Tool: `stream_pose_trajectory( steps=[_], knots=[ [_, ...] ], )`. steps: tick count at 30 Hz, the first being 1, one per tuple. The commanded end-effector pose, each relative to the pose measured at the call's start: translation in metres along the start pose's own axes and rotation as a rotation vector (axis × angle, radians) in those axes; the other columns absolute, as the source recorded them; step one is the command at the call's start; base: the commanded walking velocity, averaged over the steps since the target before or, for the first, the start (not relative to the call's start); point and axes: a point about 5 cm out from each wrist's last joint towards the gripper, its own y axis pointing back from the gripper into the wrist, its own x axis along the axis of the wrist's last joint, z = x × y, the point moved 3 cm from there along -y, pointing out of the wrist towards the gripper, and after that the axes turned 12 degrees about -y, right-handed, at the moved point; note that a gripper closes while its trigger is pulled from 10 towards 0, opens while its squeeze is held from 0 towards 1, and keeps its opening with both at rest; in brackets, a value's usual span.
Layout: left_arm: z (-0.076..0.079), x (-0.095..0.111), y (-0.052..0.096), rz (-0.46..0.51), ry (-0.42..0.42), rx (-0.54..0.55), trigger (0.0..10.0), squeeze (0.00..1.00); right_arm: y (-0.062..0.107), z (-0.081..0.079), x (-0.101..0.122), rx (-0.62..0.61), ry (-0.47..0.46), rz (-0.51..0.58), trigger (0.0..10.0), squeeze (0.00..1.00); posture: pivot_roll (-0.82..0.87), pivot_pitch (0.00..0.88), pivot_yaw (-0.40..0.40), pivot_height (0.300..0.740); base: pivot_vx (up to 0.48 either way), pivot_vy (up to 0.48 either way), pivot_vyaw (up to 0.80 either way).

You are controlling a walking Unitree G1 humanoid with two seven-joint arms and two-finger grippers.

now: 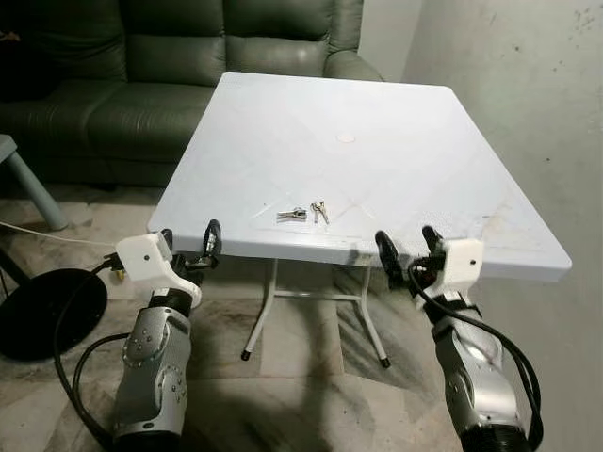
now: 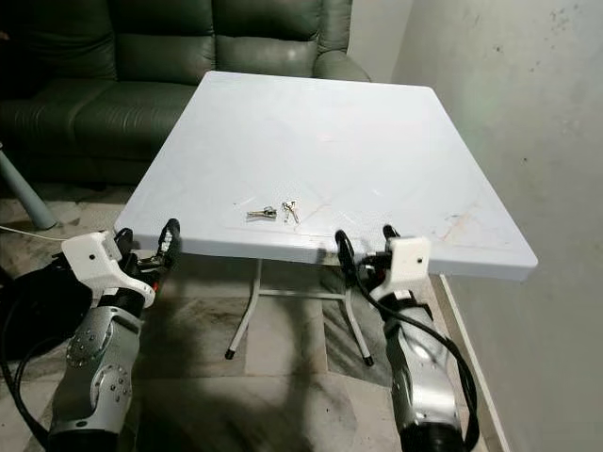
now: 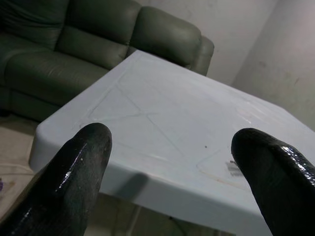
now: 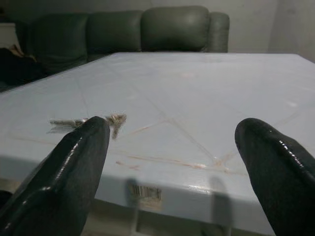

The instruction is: Hang keys on a hook

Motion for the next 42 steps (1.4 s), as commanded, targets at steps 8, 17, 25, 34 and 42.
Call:
stream_pose_trajectory(
  steps=[8,17,25,34,42],
  knots=[
    [0.008,-0.004,0.017,-0.003,-0.045,-0.064,10.0,0.00,0.012,-0.010,0.007,0.057,-0.026,0.042,10.0,0.00,0.04,0.000,-0.072,0.715,0.000,0.000,0.00],
    [0.012,-0.012,0.024,-0.044,-0.029,-0.094,10.0,0.00,0.014,-0.010,0.009,0.058,-0.022,0.042,10.0,0.00,0.04,0.000,-0.071,0.715,0.000,0.000,0.00],
    [0.012,-0.008,0.023,-0.031,-0.027,-0.099,10.0,0.00,0.008,-0.011,0.018,0.070,-0.016,0.065,10.0,0.00,0.04,0.000,-0.075,0.715,0.000,0.000,0.00],
    [0.011,-0.005,0.020,-0.023,-0.020,-0.094,10.0,0.00,0.008,-0.013,0.016,0.074,-0.020,0.058,10.0,0.00,0.04,0.000,-0.076,0.715,0.053,0.000,0.00],
    [0.014,-0.002,0.019,-0.015,-0.015,-0.108,10.0,0.00,0.008,-0.016,0.015,0.084,-0.021,0.052,10.0,0.00,0.04,0.000,-0.077,0.715,0.219,0.101,0.00]
  ],
)
